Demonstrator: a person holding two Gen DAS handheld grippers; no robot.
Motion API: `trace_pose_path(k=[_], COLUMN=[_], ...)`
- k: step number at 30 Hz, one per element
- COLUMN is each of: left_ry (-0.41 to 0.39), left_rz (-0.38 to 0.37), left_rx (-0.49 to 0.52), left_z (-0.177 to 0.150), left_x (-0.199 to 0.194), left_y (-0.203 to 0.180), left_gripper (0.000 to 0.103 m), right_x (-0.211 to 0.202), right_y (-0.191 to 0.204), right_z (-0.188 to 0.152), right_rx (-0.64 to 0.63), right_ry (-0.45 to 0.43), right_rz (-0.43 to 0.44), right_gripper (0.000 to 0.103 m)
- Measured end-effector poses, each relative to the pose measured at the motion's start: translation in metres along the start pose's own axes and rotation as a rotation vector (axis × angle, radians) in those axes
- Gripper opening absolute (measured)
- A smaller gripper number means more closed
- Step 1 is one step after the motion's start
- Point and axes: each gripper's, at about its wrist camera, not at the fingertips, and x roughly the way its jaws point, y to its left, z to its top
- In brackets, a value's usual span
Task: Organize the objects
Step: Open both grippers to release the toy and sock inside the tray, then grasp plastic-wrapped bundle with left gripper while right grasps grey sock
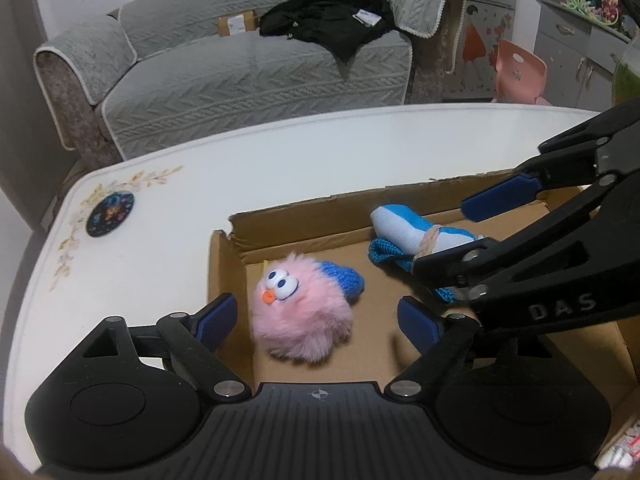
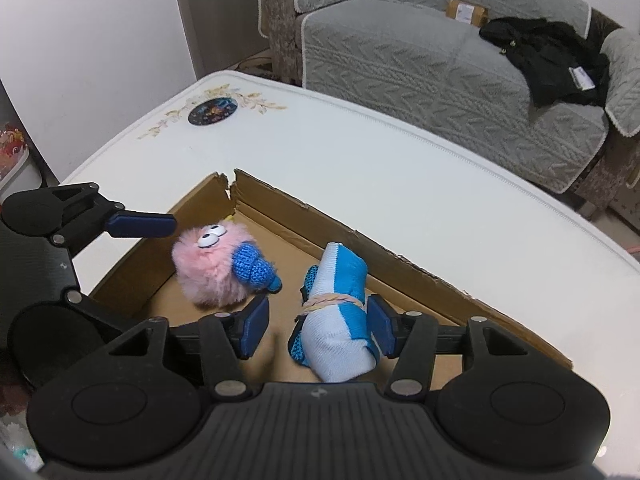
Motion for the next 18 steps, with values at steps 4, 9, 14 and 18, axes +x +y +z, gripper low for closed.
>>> trace_pose_path(k=[4,9,14,18], left_ry=[-0.016,-0.044,-0.093,-0.131], left_rz=[0.005,0.011,0.035,0.052], left_rx=[-0.016,-0.014,-0.022,-0.039], left_z=[-0.007,-0.022,-0.049,-0.087], left_x=[-0.02,-0.053,-0.096,-0.134], left_y=[0.002,0.007,0.018,0.028], left_gripper=[0.094,0.095,0.101,0.102], right_x=[-0.017,-0.041,-0.074,-0.106], right_y=[0.001,0.007,0.017,0.023], right_z=[-0.008,-0.025,-0.057,-0.093], right_rx=[-0.01,-0.029,-0.073,-0.098], right_ry=[-0.021,-0.046,-0.08,-0.13], right_rz=[0.007,0.024,0.017,0.016], right_gripper=[0.052,0.054,0.058,0.064])
